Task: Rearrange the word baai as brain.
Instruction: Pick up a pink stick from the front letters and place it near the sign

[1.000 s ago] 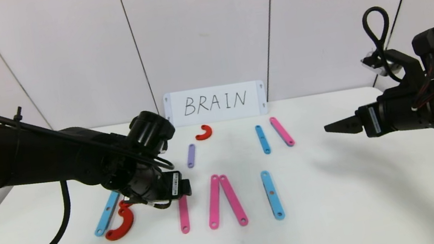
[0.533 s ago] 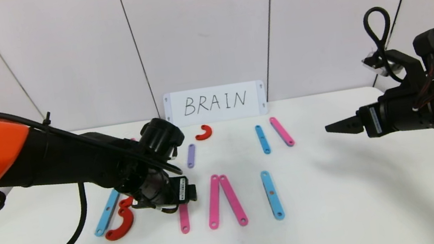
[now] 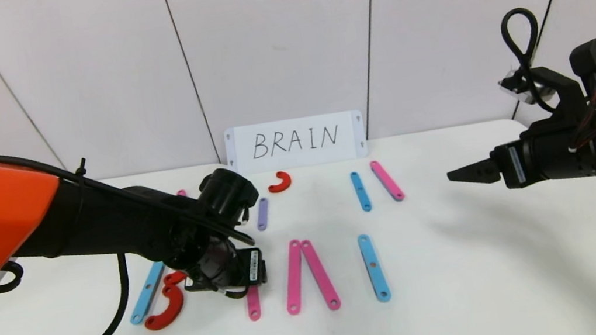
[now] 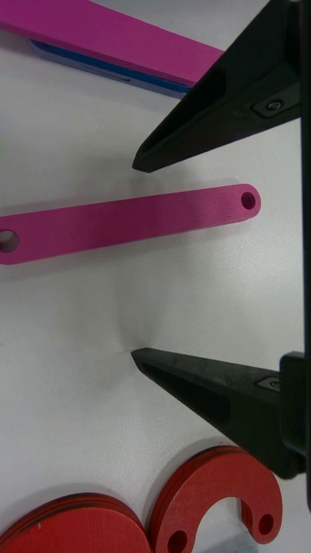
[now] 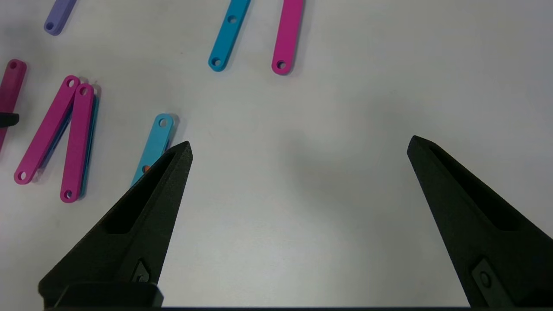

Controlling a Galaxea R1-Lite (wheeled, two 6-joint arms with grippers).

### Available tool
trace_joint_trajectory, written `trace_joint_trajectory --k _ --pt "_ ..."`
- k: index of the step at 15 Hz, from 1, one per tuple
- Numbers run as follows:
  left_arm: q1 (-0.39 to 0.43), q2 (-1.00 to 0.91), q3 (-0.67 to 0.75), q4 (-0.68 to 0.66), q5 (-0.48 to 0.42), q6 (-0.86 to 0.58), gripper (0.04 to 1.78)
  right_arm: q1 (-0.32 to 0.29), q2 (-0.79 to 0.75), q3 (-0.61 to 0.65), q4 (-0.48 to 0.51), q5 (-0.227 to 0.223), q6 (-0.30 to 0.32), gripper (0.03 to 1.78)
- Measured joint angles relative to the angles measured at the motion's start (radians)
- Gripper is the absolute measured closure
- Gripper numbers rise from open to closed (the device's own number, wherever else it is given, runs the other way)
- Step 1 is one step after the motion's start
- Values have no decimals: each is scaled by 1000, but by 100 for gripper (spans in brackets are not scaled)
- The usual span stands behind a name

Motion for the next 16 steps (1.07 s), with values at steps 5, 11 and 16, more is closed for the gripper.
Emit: trace_joint_trajectory --k 5,11,16 --pt "0 8 -2 -1 1 0 131 1 -1 2 0 0 -1 7" --pt "-3 0 -2 2 1 0 154 1 -2 4 0 0 -2 7" --pt "-2 -28 -85 4 3 29 154 1 -2 4 0 0 -1 7"
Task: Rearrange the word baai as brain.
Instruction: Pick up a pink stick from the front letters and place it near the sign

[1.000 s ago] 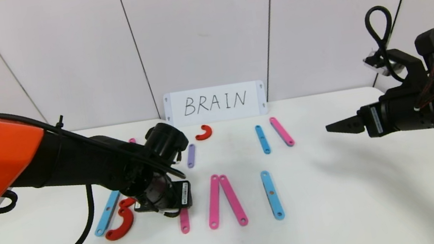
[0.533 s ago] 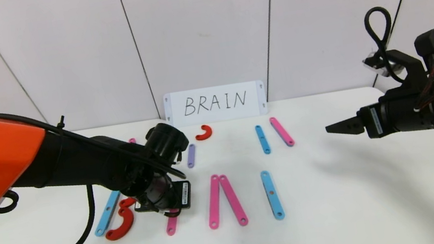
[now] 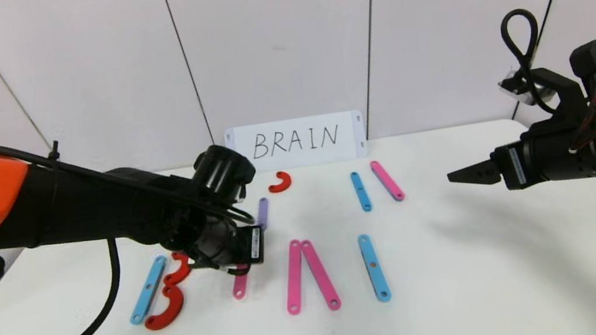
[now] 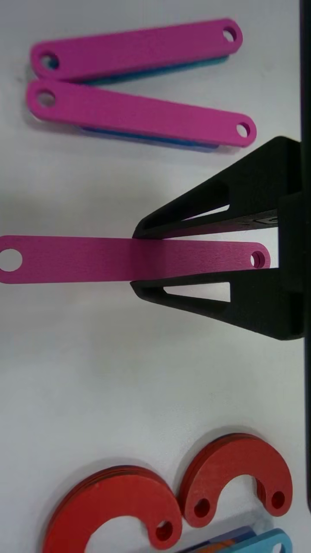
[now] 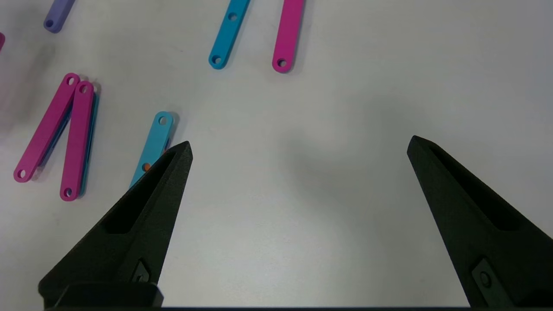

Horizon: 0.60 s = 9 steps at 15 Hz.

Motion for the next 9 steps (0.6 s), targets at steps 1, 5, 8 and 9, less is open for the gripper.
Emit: trace_joint_trajectory --k 1,5,8,9 --pt "0 -1 -35 2 0 8 154 -2 -1 0 0 0 0 7" --pt "-2 22 -191 5 -8 51 154 -9 -10 -1 0 0 5 7" --pt "-14 86 -330 30 -16 42 154 -31 -13 -8 -1 1 8 7" --pt "-20 116 -379 43 -15 35 154 -42 -13 -10 -3 2 8 7"
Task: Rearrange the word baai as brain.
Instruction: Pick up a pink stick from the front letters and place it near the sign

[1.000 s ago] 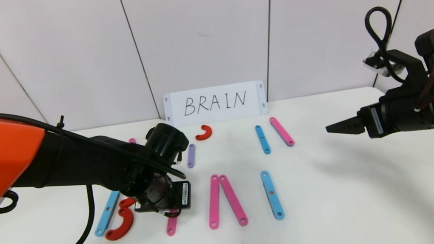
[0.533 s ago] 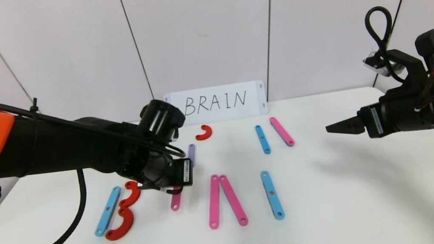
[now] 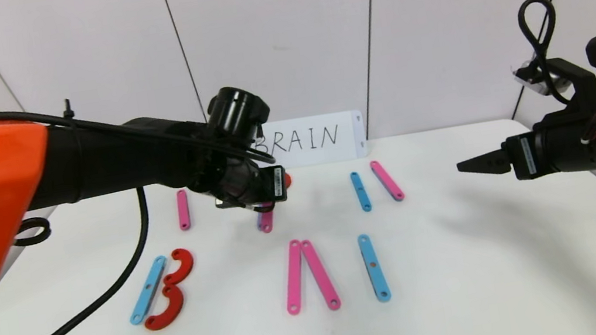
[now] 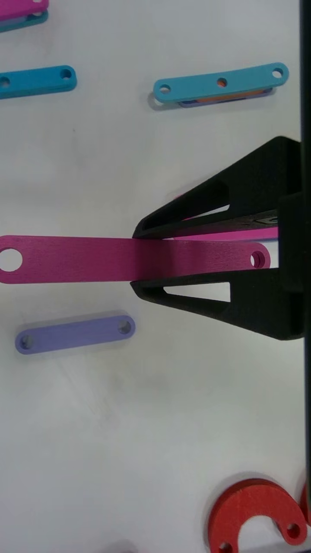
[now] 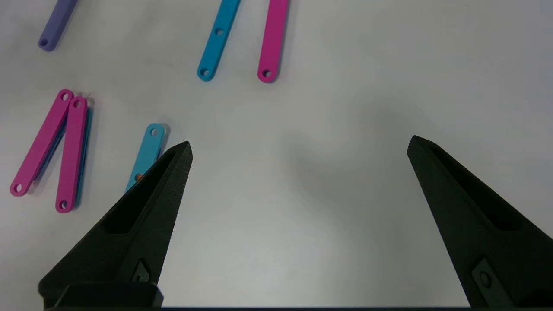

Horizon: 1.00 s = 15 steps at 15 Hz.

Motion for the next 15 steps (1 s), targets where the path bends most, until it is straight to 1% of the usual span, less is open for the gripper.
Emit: trace_joint_trajectory --k 3,5,7,10,12,15 --pt "-21 87 -133 32 6 -25 154 -13 0 6 -46 -1 1 7" --pt "-34 149 -225 48 10 -53 154 -21 0 11 -54 -1 1 7" --pt "-45 212 -281 26 30 -64 154 -26 1 13 -54 -1 1 7" --pt "-55 279 -300 -84 42 -80 154 -28 2 16 -54 -1 0 7" --pt "-59 311 -301 -161 42 -118 154 -29 4 17 -55 -1 0 7" --pt "-71 343 -301 -206 42 -149 154 -28 5 19 -55 -1 0 7"
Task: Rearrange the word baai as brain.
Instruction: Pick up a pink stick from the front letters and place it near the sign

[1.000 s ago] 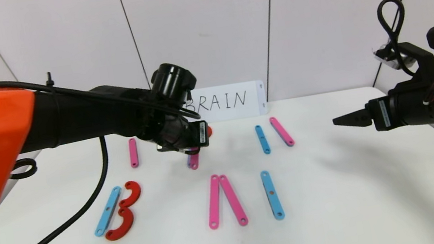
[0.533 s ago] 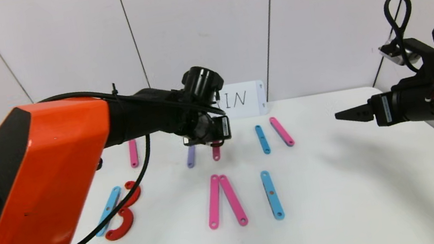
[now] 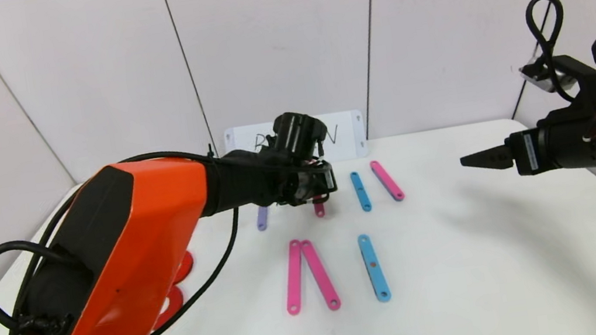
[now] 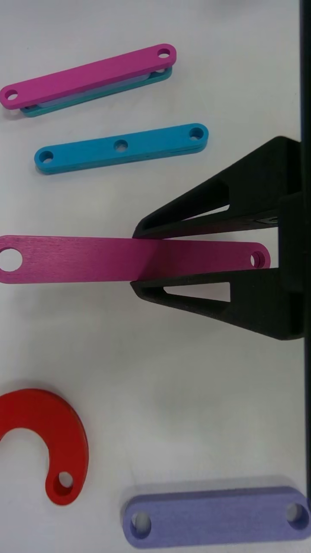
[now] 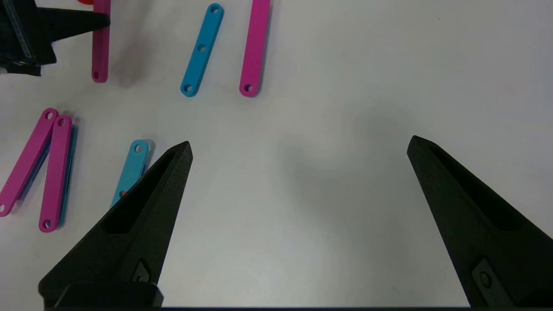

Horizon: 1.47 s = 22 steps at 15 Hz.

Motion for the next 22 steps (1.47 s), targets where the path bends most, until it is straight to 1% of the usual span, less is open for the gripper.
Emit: trace_joint_trajectory --k 8,16,18,19,20,22 --pt "-5 23 0 -17 -13 -68 154 1 0 5 0 0 -1 7" --pt "-29 45 0 -23 -12 -68 153 1 0 8 0 0 -3 7" --pt "-31 47 0 -47 -13 -68 145 1 0 8 0 0 -3 7" --pt "-32 48 0 -50 -14 -69 138 1 0 8 0 0 -3 7" --pt "-33 48 0 -50 -14 -69 128 1 0 8 0 0 -3 7" --pt "-33 48 0 -51 -14 -69 97 1 0 8 0 0 -3 7"
